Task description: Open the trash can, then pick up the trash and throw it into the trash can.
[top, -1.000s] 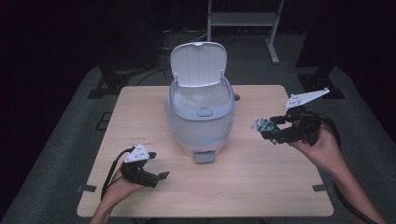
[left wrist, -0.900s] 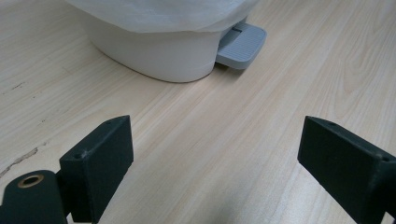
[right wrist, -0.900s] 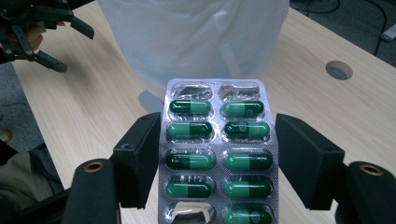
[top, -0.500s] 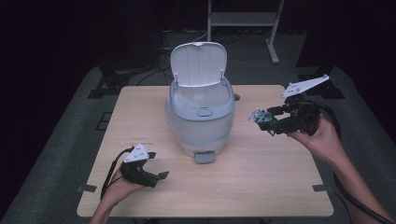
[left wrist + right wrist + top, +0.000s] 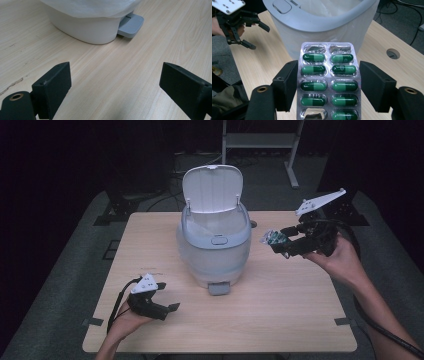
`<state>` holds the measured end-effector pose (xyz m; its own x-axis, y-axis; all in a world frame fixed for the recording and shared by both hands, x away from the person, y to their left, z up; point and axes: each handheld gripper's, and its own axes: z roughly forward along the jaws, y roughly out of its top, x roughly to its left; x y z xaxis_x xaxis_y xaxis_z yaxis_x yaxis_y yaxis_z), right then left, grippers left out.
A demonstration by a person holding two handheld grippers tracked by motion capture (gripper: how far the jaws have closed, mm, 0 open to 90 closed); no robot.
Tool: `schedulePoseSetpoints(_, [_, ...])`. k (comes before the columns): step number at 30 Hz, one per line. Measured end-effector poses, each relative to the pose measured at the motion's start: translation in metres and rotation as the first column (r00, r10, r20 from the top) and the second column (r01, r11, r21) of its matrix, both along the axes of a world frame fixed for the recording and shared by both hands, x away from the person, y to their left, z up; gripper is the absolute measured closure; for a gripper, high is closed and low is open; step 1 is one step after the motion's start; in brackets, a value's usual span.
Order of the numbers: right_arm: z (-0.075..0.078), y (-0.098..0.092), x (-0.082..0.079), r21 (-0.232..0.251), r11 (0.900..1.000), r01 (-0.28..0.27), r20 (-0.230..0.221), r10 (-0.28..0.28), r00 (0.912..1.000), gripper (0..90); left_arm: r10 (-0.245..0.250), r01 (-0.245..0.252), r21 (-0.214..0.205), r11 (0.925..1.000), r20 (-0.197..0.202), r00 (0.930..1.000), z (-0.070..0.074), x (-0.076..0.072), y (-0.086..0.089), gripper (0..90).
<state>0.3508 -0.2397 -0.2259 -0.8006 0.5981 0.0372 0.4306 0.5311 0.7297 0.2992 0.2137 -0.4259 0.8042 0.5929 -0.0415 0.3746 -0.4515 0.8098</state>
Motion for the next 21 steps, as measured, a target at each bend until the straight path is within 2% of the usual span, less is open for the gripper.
schedulePoseSetpoints(21, [0.019,0.024,0.008,-0.017,0.9990,-0.042,-0.001,0.042,0.9991,32.5,0.002,-0.002,0.002,1.0000,-0.002,1.0000,0.000,0.000,0.001,9.6])
